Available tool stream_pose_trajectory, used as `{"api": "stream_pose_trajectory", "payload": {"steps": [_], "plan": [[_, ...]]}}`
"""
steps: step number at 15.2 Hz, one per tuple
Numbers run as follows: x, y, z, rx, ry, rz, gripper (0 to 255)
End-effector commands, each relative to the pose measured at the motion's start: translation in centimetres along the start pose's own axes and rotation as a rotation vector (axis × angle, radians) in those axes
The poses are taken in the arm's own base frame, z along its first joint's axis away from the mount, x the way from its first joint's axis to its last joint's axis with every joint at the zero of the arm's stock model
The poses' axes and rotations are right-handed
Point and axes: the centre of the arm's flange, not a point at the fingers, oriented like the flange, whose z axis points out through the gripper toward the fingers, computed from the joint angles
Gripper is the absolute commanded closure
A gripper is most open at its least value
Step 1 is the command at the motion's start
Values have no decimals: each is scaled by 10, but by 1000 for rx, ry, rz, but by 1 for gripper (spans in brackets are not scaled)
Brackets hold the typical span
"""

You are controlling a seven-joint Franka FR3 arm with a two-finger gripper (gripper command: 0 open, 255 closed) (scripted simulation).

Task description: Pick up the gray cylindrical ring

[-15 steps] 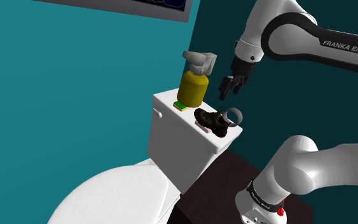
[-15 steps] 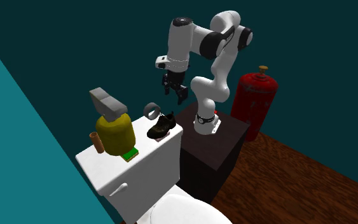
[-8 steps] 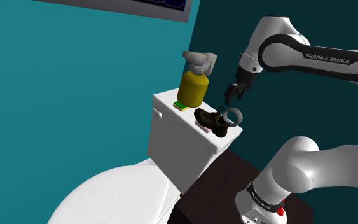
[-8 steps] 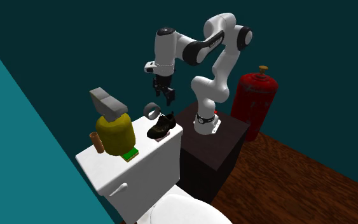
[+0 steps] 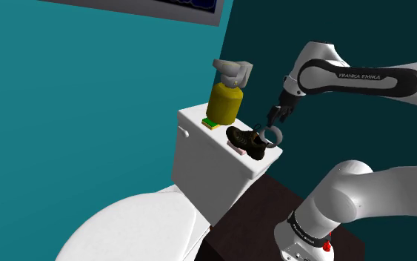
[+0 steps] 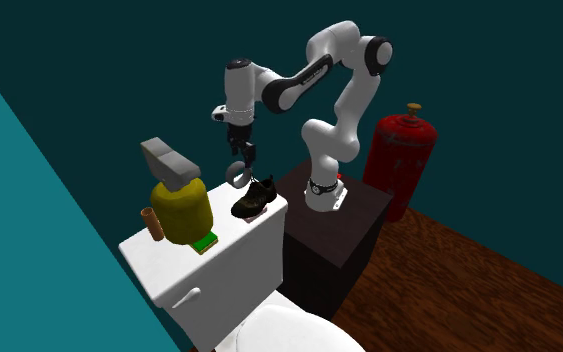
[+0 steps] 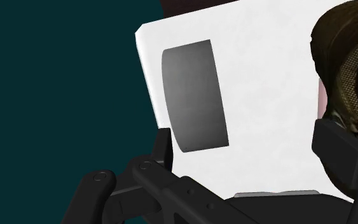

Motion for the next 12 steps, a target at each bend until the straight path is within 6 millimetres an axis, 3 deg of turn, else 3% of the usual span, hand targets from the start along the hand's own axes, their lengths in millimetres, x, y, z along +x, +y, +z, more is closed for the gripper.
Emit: {"api": "stream_pose_trajectory", "payload": {"steps": [1,9,11,12], "plan": [[-1,24,15,8,1,11,0],[-3,27,58,10,1,13,0],[-3,27,58,10,1,13,0],[-3,28,58,10,1,13,255]]}}
